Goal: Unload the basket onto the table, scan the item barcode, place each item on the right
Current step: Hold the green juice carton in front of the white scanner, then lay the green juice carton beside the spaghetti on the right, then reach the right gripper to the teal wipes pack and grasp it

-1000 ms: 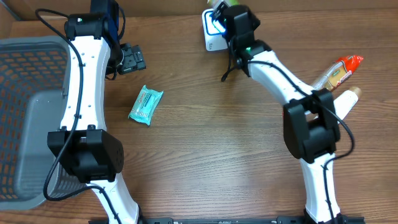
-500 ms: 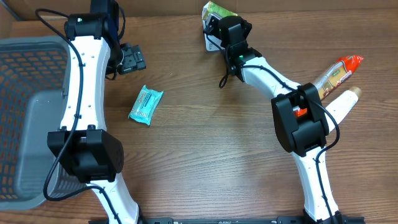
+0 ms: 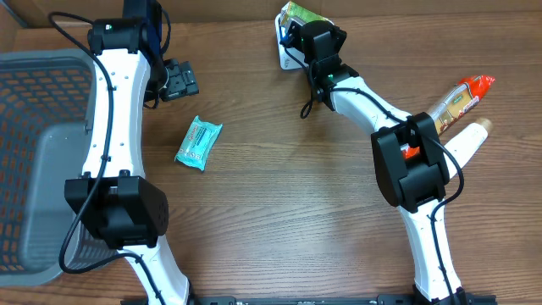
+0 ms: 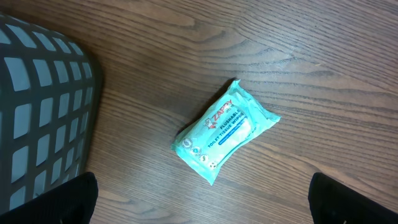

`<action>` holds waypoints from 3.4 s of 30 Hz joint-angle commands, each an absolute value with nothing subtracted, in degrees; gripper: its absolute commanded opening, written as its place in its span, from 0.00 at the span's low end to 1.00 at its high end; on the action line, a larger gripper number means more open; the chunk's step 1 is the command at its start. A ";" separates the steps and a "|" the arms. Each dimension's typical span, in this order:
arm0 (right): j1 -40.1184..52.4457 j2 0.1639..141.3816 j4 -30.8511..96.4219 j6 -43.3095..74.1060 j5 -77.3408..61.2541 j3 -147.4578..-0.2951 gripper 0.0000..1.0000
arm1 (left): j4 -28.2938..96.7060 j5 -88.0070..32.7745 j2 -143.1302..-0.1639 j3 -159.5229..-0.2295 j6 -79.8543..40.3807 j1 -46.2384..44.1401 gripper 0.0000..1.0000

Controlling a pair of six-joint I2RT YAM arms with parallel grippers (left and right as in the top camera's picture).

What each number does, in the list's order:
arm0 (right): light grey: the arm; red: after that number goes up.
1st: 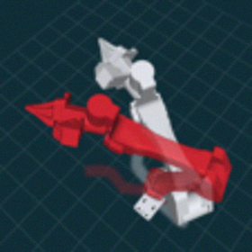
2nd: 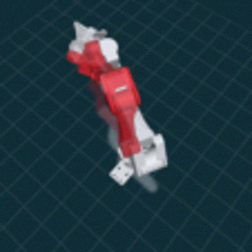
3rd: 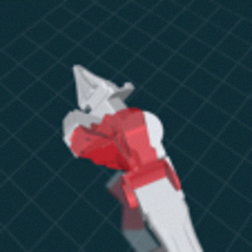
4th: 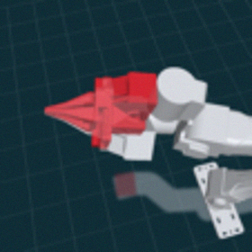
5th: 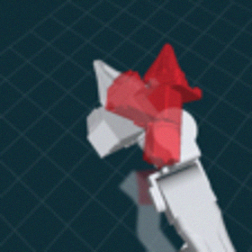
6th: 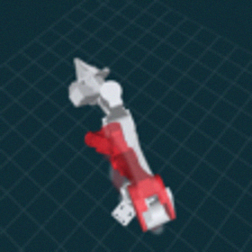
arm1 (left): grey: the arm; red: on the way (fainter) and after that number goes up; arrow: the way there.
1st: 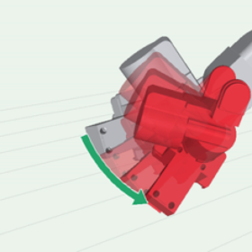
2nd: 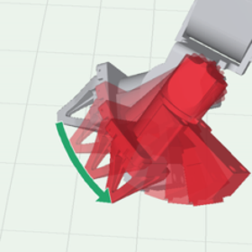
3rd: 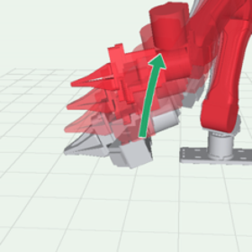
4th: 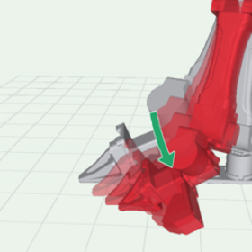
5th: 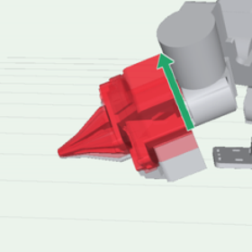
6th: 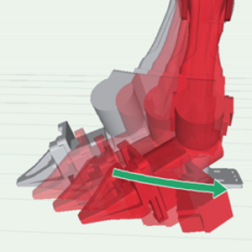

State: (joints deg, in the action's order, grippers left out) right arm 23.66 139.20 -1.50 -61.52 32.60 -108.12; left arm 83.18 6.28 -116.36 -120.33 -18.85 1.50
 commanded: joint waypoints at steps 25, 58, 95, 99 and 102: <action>6.98 103.66 66.30 22.37 -0.75 -109.10 0.04 | 83.29 6.81 -116.90 -120.16 -17.78 1.48 1.00; -6.96 103.59 75.22 16.36 -9.39 -103.44 0.79 | 78.48 3.03 -116.90 -120.16 -19.40 1.45 0.99; 43.55 133.84 24.91 9.74 -19.88 -106.43 0.82 | 96.79 3.16 -116.57 -158.69 -17.43 4.21 1.00; 43.62 136.77 19.86 14.76 -17.06 -106.45 0.81 | 96.79 3.16 -116.57 -157.69 -17.63 4.21 0.99; 43.62 138.47 16.88 16.47 -15.90 -106.45 0.81 | 96.79 3.16 -116.57 -156.92 -17.61 4.21 1.00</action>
